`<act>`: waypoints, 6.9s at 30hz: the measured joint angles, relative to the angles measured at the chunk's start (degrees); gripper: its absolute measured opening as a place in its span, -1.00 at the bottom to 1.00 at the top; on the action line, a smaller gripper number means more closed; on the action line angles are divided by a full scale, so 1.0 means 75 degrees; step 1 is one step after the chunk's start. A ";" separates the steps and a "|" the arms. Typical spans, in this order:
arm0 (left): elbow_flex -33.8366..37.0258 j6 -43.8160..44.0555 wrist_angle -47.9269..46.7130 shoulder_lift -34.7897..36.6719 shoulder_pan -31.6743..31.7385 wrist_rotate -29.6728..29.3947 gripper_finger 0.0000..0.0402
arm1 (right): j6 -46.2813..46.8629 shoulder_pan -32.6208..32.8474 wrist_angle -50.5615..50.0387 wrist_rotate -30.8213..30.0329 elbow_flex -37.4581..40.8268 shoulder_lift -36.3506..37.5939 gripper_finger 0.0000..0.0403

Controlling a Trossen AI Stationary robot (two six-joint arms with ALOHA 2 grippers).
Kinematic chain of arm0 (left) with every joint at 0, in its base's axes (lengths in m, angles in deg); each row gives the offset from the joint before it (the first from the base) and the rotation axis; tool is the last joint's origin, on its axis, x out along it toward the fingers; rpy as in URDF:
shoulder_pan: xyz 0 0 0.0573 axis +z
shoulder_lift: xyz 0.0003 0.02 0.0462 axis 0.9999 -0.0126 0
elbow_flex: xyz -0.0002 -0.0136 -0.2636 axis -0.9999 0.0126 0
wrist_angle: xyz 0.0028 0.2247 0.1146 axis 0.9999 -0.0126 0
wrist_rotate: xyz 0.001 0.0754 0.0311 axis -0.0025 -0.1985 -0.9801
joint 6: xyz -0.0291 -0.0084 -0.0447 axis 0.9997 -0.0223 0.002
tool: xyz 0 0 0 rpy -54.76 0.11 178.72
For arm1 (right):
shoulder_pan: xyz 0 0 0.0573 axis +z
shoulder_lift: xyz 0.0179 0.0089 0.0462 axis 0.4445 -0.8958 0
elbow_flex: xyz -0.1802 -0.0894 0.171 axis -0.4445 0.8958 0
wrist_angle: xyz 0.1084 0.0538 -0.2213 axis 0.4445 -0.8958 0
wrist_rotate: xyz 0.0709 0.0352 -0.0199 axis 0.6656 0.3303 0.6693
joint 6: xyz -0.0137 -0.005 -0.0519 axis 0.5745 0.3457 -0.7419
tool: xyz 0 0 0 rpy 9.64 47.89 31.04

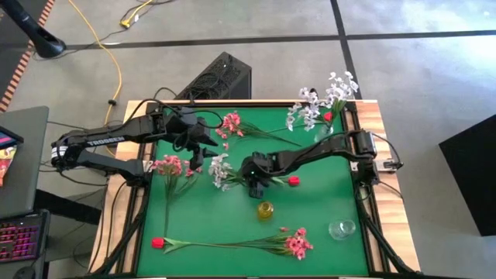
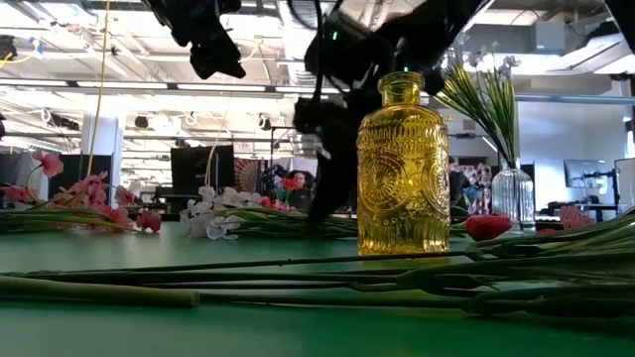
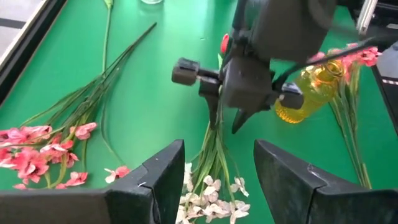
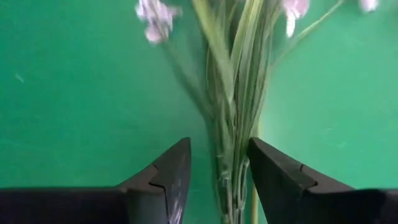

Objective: Sort flowers into vase by color
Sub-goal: Put the middle white flowers into the top transparent vase

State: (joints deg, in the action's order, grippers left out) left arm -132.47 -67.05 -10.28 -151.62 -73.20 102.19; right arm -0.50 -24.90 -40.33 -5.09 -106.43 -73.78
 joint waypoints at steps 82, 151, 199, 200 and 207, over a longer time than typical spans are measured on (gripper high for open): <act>0.0003 0.3361 0.7623 -0.1467 -0.0060 0.1383 -0.10 | 0.2525 -0.0417 0.8837 0.0348 0.3850 0.4959 -0.83; 0.0000 0.3206 0.6481 -0.1649 -0.0385 0.1469 -0.99 | 0.1992 -0.0338 0.4025 0.1573 0.2766 0.4910 0.26; 0.0000 0.2083 0.4390 0.0098 0.0917 0.0262 0.06 | 0.1388 0.0174 0.1494 -0.0858 0.2769 0.7925 -0.87; 0.0000 0.1997 0.4290 0.0121 0.0950 0.0132 0.06 | 0.1285 0.0275 0.1283 -0.1047 0.2769 0.8138 -0.87; 0.0000 0.1822 0.4041 0.0007 0.1067 -0.0108 0.06 | 0.1032 0.1067 -0.0579 -0.3259 0.2769 0.9504 -0.87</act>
State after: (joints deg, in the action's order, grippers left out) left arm -132.47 -53.39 20.03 -151.57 -65.20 101.37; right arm 7.24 -16.90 -44.67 -29.54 -85.66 -2.50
